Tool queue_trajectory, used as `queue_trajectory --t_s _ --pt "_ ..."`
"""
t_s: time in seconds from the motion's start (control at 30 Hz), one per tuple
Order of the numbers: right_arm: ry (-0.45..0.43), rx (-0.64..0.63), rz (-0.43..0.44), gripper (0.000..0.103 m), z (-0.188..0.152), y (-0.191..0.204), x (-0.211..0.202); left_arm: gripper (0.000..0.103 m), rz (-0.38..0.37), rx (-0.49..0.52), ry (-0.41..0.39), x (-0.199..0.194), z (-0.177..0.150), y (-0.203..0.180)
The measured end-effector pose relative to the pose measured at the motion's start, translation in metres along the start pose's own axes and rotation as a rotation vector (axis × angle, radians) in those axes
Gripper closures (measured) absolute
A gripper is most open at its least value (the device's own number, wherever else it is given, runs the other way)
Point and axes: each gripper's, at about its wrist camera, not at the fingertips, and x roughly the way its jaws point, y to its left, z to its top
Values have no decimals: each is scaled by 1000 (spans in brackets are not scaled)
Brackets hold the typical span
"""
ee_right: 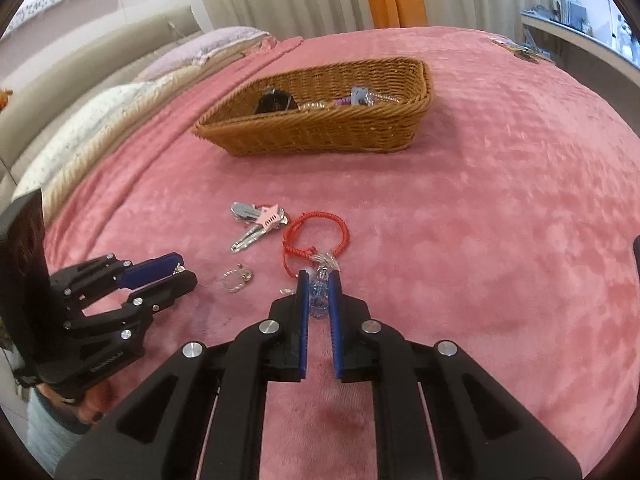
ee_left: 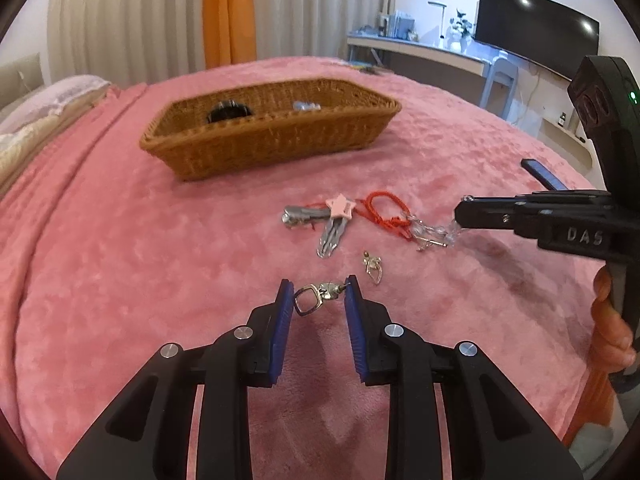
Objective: Organize jewelry
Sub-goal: 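Grasp the gold ring earring with the left tool while the right tool grasps the crystal dangle earring, then carry both earrings over the wicker basket and open both tools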
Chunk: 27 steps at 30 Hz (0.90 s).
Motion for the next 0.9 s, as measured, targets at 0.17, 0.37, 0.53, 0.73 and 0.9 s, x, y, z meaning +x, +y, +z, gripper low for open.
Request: queue_trajectory --t_s 0.17,0.37,0.53,0.73,0.9 --pt "-22 14 -2 95 0 -1 -15 78 -5 6 -56 -15 -2 -1" --pt "-60 7 -1 95 8 6 -32 78 -11 -5 -94 -28 2 2" --pt "-117 -12 7 95 27 13 -51 78 -13 -2 -158 -46 22 3" --pt "-204 -36 -4 95 72 21 -68 78 23 -5 -249 -62 65 9" --pt "-247 -54 -25 95 117 25 -59 78 33 -44 -285 -50 105 27"
